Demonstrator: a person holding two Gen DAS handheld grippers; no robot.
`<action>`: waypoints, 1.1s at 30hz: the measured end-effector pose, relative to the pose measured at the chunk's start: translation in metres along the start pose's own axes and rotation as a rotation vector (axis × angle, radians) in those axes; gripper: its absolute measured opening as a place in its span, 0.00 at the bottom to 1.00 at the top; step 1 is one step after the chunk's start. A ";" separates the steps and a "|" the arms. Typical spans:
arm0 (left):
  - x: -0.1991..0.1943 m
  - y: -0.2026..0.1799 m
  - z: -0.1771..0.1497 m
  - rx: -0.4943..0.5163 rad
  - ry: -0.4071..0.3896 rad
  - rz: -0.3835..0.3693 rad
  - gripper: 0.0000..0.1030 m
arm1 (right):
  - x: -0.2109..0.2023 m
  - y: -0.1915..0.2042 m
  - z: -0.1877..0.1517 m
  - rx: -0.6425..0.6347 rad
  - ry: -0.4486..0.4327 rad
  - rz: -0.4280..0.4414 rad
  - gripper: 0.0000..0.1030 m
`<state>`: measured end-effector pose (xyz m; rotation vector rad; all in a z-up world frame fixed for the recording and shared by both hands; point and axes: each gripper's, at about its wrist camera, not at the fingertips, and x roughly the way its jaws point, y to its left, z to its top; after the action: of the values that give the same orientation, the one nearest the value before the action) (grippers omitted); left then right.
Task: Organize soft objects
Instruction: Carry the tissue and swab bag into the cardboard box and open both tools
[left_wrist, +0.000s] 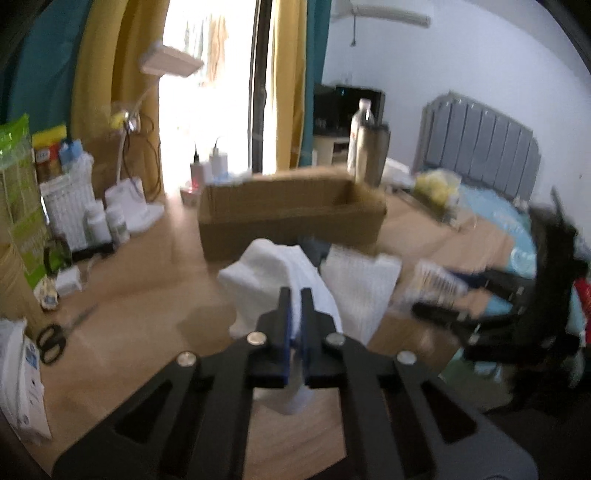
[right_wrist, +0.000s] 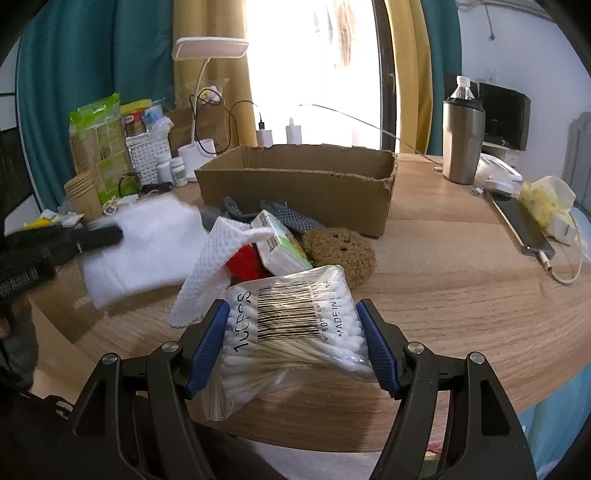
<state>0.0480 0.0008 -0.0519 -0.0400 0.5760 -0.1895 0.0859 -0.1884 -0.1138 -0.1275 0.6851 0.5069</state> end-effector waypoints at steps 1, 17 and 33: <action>-0.004 0.001 0.007 -0.003 -0.019 -0.003 0.03 | -0.002 0.000 0.002 -0.001 -0.005 -0.001 0.71; -0.044 0.020 0.083 -0.021 -0.162 0.001 0.03 | -0.029 -0.011 0.038 -0.008 -0.098 -0.023 0.71; 0.004 0.036 0.111 -0.076 -0.120 -0.054 0.03 | -0.034 -0.020 0.098 -0.021 -0.134 -0.060 0.71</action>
<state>0.1176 0.0334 0.0356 -0.1395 0.4621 -0.2159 0.1294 -0.1922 -0.0181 -0.1323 0.5433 0.4605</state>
